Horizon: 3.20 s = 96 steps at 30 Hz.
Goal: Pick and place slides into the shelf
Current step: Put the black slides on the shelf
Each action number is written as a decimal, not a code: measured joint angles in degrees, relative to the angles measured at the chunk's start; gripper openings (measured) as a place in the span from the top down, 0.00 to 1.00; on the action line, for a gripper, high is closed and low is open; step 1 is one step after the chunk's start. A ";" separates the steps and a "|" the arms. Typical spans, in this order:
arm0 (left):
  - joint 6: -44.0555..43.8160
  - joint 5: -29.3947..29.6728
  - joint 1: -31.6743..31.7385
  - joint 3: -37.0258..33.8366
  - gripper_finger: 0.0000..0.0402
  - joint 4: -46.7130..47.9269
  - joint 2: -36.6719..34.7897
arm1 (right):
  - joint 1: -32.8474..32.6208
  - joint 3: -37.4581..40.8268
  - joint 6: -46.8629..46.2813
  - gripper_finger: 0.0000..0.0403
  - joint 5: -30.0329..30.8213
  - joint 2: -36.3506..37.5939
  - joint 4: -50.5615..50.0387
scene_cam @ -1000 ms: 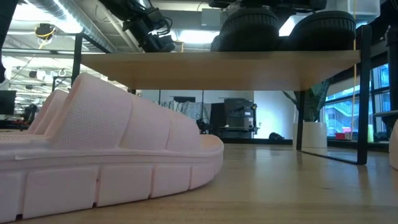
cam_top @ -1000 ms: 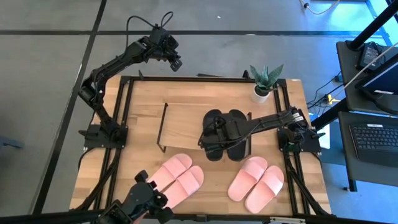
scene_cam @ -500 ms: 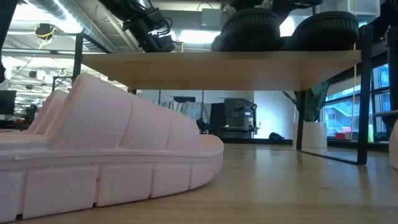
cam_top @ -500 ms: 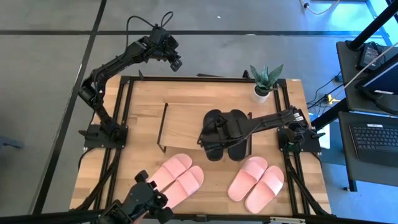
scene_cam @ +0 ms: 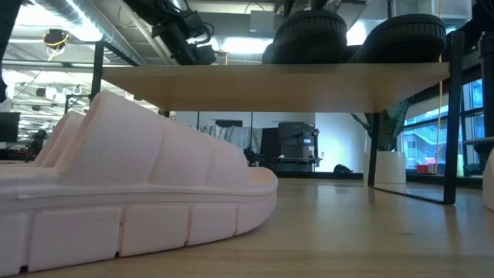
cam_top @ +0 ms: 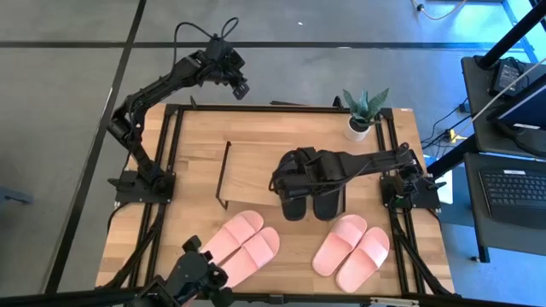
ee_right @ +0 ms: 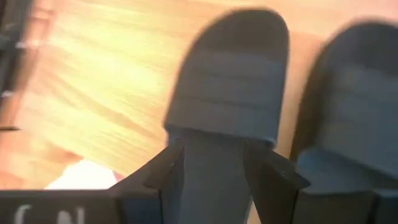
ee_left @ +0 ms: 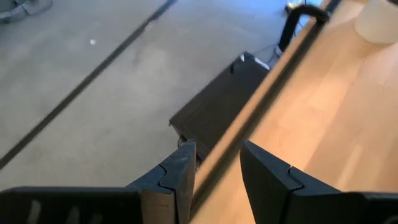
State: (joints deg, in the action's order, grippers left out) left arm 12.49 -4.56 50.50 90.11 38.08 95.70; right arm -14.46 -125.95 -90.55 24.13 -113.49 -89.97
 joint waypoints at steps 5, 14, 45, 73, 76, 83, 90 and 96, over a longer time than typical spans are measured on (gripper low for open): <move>0.99 -7.23 -1.20 0.00 0.70 5.29 -3.42 | -0.02 -4.40 13.51 0.60 5.27 0.00 -0.02; 3.99 -22.71 -8.54 0.02 0.70 11.92 -14.26 | 2.17 -9.11 34.04 0.60 9.89 0.91 0.00; -19.93 -9.25 -35.26 0.00 0.70 2.01 -18.35 | 27.52 26.94 92.32 0.60 -22.44 34.93 27.52; -20.45 0.55 -47.58 -0.02 0.70 8.30 -1.23 | 28.90 70.53 76.18 0.60 -24.07 78.86 46.50; -20.48 0.73 -47.60 -0.04 0.70 9.58 1.19 | 28.91 70.98 75.96 0.60 -24.45 78.93 46.37; -19.65 2.82 -47.79 -0.04 0.70 10.11 4.02 | 28.92 71.02 75.98 0.60 -24.43 78.93 46.39; -19.84 3.96 -47.84 -0.04 0.70 8.99 5.35 | 28.92 71.02 76.10 0.60 -24.43 78.93 46.37; -19.86 3.93 -47.67 -0.04 0.70 5.74 6.07 | 28.92 71.02 76.22 0.60 -24.43 78.93 45.80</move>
State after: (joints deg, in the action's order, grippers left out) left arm -7.37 -0.63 2.83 90.06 43.81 101.78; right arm 14.46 -54.94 -14.33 -0.30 -34.57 -44.18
